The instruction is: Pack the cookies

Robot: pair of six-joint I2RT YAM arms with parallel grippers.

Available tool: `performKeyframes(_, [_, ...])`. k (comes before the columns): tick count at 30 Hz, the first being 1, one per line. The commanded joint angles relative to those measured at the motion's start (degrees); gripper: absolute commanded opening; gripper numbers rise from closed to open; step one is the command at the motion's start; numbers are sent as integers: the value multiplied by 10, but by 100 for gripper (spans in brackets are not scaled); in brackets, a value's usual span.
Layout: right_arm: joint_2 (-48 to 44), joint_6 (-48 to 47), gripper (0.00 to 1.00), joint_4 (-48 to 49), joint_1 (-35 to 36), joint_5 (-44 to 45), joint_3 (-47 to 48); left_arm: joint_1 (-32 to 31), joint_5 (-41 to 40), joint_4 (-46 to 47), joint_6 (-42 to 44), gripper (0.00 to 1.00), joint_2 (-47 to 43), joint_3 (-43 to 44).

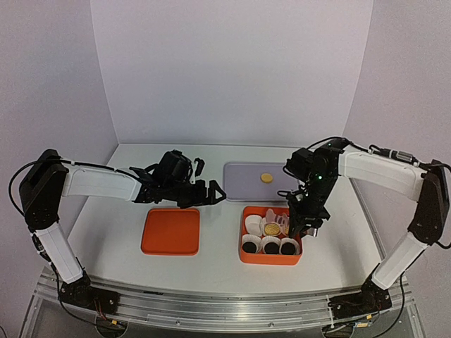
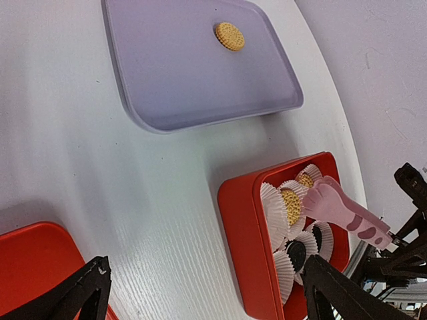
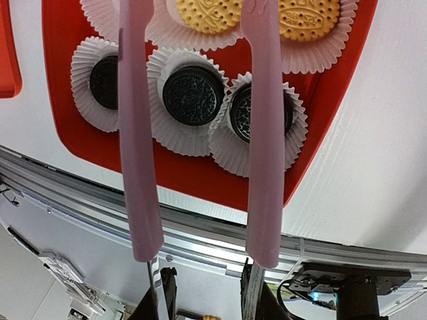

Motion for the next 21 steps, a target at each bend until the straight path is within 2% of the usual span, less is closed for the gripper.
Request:
performKeyframes(1, [-34, -12, 29, -6, 3, -15, 37, 0, 6, 11, 2, 100, -14, 18])
performKeyframes(5, [-43, -31, 29, -6, 3, 4, 71, 0, 5, 10, 3, 100, -16, 19])
performKeyframes(10, [-9, -70, 29, -11, 3, 73, 145, 0, -6, 8, 3, 100, -21, 21])
performKeyframes(14, [64, -109, 29, -12, -19, 117, 217, 0, -14, -14, 3, 100, -23, 26])
performKeyframes(21, [216, -162, 30, -32, -83, 128, 354, 0, -33, -38, 4, 100, -26, 39])
